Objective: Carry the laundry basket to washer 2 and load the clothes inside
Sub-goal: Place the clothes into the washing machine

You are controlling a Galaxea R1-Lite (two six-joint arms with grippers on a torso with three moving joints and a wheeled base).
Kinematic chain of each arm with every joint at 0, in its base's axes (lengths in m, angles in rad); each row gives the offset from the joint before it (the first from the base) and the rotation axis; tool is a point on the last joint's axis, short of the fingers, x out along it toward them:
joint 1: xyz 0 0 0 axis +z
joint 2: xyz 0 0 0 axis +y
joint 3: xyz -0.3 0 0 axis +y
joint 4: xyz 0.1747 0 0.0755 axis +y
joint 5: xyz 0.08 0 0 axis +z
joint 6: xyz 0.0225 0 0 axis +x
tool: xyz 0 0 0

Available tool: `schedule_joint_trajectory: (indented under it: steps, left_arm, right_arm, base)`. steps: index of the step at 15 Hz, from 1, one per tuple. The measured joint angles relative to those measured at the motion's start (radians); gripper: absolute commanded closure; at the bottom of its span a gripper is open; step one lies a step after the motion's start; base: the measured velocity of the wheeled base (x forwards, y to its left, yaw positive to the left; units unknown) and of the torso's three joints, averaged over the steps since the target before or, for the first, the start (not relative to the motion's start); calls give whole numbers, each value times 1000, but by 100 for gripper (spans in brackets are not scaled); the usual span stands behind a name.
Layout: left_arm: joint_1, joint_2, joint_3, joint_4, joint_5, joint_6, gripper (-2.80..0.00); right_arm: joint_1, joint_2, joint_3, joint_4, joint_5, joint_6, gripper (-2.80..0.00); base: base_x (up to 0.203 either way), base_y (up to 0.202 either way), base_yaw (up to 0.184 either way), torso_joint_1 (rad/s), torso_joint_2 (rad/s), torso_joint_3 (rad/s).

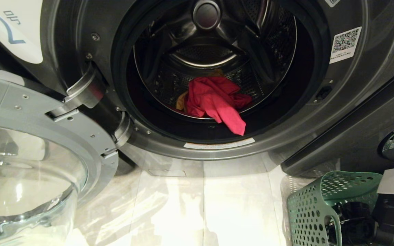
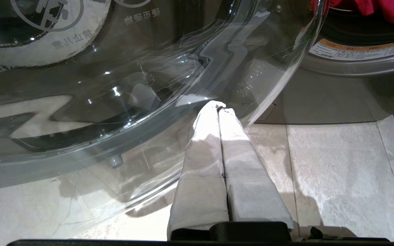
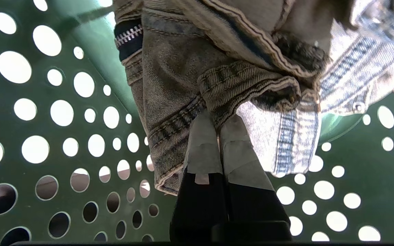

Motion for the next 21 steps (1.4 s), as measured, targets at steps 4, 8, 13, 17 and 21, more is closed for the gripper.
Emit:
schedule_joint_trajectory:
  steps: [4, 8, 13, 17, 21]
  left_arm:
    - [0, 0, 0, 0, 0, 0, 0]
    - [0, 0, 0, 0, 0, 0, 0]
    - [0, 0, 0, 0, 0, 0, 0]
    - [0, 0, 0, 0, 0, 0, 0]
    - [0, 0, 0, 0, 0, 0, 0]
  right_arm:
    - [-2, -18, 4, 40, -16, 36, 0]
    - [-6, -56, 15, 64, -16, 49, 0]
    - [-11, -125, 54, 83, -14, 76, 0]
    - [-17, -267, 127, 141, -10, 85, 0]
    - [-20, -487, 292, 159, -11, 87, 0]
  base:
    - [0, 0, 0, 0, 0, 0]
    - [0, 0, 0, 0, 0, 0]
    - [0, 0, 0, 0, 0, 0]
    - [0, 0, 0, 0, 0, 0]
    - [0, 0, 0, 0, 0, 0]
